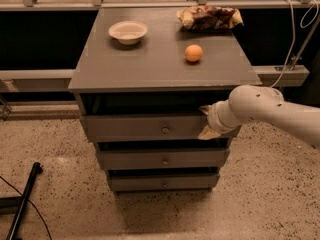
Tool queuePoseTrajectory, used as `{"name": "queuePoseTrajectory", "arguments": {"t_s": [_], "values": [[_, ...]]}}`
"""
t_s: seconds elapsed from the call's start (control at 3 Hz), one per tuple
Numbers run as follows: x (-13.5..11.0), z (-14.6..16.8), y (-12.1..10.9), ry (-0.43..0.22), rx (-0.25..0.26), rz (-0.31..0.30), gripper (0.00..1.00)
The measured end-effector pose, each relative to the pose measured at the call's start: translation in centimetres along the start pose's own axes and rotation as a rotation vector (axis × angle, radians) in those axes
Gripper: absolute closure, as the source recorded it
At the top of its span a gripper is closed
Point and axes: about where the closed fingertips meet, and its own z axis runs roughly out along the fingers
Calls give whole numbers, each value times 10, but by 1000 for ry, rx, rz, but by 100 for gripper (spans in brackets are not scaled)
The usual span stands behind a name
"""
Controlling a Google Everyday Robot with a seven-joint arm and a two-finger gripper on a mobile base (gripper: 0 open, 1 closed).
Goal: Open top drawer
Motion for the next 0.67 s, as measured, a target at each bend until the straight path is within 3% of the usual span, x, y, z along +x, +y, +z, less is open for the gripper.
{"name": "queuePoseTrajectory", "arguments": {"t_s": [0.33, 0.67], "values": [[-18, -16, 4, 0, 3, -51, 68], [-20, -20, 1, 0, 3, -51, 68]]}}
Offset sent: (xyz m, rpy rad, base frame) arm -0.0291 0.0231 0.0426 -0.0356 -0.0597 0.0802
